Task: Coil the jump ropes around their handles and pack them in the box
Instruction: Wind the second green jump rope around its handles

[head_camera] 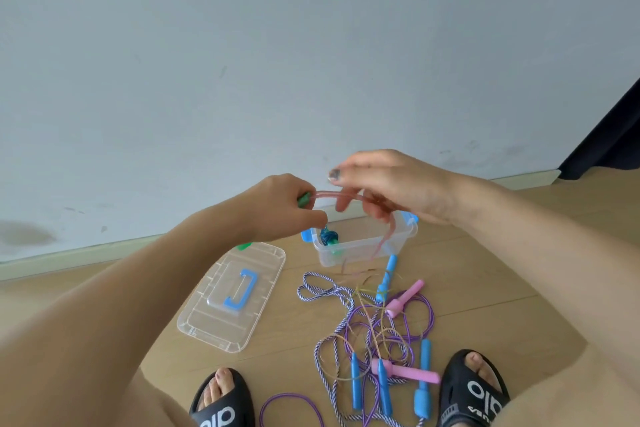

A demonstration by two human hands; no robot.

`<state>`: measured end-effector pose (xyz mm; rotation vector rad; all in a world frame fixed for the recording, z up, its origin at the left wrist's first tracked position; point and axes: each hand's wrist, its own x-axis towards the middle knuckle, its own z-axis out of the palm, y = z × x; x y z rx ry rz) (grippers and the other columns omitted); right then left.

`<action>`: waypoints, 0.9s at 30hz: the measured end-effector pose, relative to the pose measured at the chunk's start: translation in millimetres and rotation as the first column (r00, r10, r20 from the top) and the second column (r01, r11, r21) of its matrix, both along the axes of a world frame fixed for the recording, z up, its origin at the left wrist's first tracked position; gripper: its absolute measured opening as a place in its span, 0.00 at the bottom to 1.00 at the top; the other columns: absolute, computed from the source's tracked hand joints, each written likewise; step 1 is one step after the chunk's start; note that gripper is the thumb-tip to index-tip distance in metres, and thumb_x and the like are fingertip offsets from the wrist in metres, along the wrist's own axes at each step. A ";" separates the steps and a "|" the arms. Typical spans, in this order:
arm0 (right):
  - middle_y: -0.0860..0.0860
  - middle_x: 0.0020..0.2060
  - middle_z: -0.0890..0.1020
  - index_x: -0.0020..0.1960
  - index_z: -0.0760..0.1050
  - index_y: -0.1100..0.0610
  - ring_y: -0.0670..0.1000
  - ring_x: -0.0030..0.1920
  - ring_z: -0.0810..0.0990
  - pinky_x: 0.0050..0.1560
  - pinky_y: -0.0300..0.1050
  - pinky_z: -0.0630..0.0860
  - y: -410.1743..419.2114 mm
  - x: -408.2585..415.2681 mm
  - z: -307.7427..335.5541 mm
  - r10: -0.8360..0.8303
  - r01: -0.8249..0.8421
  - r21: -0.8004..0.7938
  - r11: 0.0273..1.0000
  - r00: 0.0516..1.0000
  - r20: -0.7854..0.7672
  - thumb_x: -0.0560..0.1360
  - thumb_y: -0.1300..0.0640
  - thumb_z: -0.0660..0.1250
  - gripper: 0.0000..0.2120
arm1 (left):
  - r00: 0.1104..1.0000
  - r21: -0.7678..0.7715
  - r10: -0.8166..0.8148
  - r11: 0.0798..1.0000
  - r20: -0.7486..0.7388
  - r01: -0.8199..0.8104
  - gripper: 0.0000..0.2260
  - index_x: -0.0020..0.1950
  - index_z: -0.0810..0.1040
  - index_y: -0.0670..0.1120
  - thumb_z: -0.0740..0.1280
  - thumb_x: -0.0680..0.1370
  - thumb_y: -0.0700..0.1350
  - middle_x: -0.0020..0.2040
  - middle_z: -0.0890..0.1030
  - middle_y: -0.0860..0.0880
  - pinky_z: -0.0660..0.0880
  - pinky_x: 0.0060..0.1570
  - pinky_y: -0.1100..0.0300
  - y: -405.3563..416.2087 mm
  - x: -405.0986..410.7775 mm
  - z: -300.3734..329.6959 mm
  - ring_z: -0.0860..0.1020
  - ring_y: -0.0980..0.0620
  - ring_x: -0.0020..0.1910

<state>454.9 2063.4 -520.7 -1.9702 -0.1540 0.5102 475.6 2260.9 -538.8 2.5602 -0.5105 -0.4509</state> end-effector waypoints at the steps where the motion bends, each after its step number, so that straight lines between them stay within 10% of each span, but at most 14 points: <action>1: 0.45 0.34 0.83 0.50 0.80 0.54 0.47 0.28 0.70 0.32 0.41 0.69 3.1 -1.1 -1.5 0.019 -0.015 -0.075 0.997 0.998 0.059 0.76 0.44 0.68 0.13 | 1.000 -0.004 -0.023 1.000 0.004 0.023 0.16 0.33 0.65 0.46 0.70 0.72 0.49 0.28 0.65 0.52 0.63 0.31 0.59 -0.8 -1.3 -0.7 0.63 0.51 0.28; 5: 0.42 0.20 0.68 0.41 0.80 0.56 0.44 0.23 0.64 0.26 0.35 0.62 12.0 0.1 -7.5 0.036 0.015 -0.205 0.979 0.970 0.242 0.78 0.47 0.66 0.14 | 0.996 -0.016 -0.089 0.996 0.003 0.089 0.16 0.34 0.65 0.47 0.71 0.71 0.48 0.29 0.65 0.53 0.63 0.30 0.59 -1.2 -3.7 -0.7 0.62 0.52 0.28; 18: 0.45 0.25 0.64 0.41 0.73 0.59 0.48 0.26 0.60 0.27 0.40 0.59 -2.7 12.4 -9.7 -0.201 0.196 0.059 0.979 0.976 0.083 0.81 0.52 0.63 0.14 | 0.994 -0.071 -0.041 0.996 0.097 0.048 0.09 0.41 0.69 0.49 0.66 0.78 0.49 0.33 0.71 0.52 0.67 0.33 0.59 14.0 2.0 3.4 0.68 0.53 0.30; 24: 0.43 0.24 0.66 0.41 0.78 0.57 0.46 0.26 0.62 0.28 0.38 0.60 -1.4 16.9 -13.6 -0.192 0.226 -0.082 0.971 0.933 0.303 0.80 0.48 0.64 0.15 | 0.986 0.007 0.016 1.000 0.163 -0.017 0.12 0.37 0.70 0.44 0.67 0.76 0.49 0.30 0.70 0.50 0.65 0.31 0.58 13.8 5.1 10.0 0.67 0.51 0.29; 27: 0.46 0.23 0.67 0.41 0.74 0.58 0.47 0.26 0.63 0.29 0.42 0.60 5.6 9.6 -17.3 -0.106 0.258 -0.198 0.946 0.820 0.562 0.82 0.50 0.60 0.16 | 0.972 -0.243 0.199 0.944 -0.121 -0.224 0.10 0.34 0.69 0.45 0.68 0.73 0.43 0.28 0.68 0.50 0.60 0.27 0.60 11.0 9.5 12.6 0.63 0.51 0.26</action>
